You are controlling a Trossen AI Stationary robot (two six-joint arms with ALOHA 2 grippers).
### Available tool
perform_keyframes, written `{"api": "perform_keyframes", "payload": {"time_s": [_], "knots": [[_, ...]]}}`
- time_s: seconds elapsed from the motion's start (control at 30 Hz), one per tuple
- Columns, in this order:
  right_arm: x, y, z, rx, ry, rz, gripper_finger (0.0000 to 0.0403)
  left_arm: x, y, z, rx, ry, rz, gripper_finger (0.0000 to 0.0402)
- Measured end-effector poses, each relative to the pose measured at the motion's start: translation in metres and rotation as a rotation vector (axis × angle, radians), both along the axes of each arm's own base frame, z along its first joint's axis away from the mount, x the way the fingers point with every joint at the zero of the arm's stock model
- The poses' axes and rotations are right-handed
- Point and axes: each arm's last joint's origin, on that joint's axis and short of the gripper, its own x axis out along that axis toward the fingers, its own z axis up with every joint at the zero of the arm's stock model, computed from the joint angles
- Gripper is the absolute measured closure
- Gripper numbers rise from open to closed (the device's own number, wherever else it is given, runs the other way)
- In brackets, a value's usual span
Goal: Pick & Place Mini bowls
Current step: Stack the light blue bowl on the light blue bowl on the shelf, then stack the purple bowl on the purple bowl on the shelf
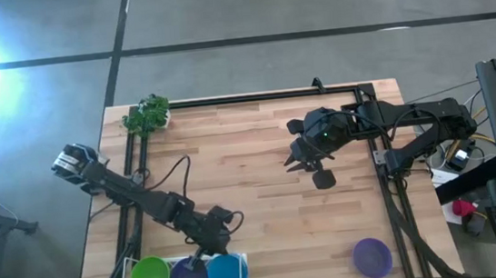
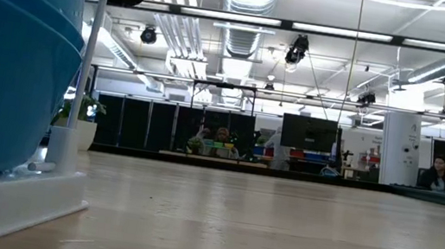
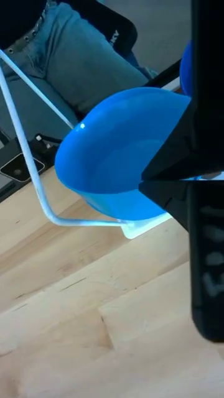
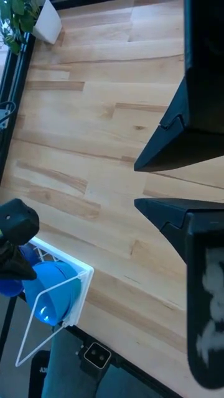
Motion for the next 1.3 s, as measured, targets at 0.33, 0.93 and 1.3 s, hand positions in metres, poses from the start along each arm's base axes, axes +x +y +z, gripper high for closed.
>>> {"api": "perform_keyframes", "payload": {"time_s": [0.33,0.93,1.3], "knots": [[0.000,0.000,0.000,0.000,0.002,0.000,0.0324,0.001,-0.001,-0.002,-0.017,-0.007,0.007,0.0401],[-0.005,0.002,-0.005,0.070,0.089,-0.065,0.0325,-0.010,0.011,0.000,0.055,-0.062,0.146,0.0401],[-0.024,0.027,-0.030,0.240,0.407,-0.253,0.0342,-0.037,0.039,0.044,0.294,-0.319,0.402,0.0401]]}}
